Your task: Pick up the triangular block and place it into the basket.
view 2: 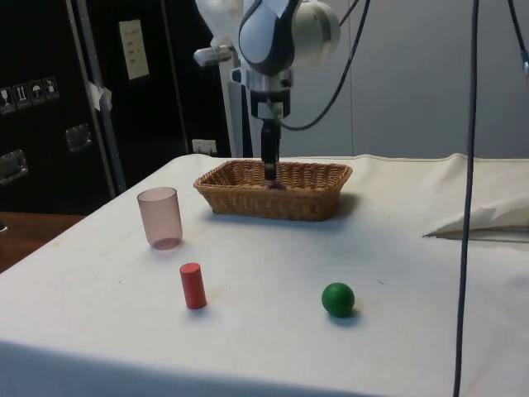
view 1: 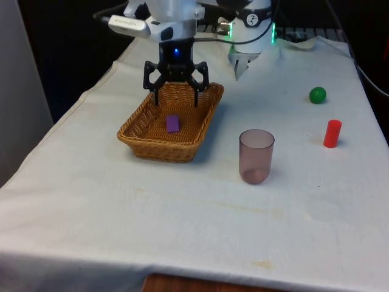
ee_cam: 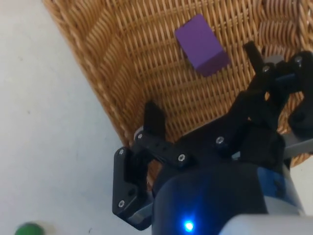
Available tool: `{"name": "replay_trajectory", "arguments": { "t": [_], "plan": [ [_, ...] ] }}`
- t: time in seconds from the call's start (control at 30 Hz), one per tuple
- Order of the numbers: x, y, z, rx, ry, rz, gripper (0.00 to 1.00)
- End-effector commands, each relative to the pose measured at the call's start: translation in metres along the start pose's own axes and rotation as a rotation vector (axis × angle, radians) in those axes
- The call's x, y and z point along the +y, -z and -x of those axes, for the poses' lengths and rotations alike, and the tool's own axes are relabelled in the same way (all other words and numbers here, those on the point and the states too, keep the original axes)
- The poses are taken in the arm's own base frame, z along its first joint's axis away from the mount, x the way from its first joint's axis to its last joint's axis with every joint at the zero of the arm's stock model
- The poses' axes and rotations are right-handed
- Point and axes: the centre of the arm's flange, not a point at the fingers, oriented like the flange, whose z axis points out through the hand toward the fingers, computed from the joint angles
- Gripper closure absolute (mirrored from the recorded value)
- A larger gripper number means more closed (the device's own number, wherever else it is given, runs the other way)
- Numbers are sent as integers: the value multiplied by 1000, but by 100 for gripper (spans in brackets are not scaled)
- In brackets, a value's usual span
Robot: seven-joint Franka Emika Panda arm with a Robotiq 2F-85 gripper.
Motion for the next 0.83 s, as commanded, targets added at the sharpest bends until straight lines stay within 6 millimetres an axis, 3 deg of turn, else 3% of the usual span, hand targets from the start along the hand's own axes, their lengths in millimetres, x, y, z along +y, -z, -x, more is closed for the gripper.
{"name": "replay_trajectory", "arguments": {
  "t": [0.0,0.5,0.8],
  "plan": [
    [1,5,1,-4,1,-2,0],
    [9,58,-4,27,-2,-47,0],
    [9,68,-4,36,0,-60,0]
  ]
}}
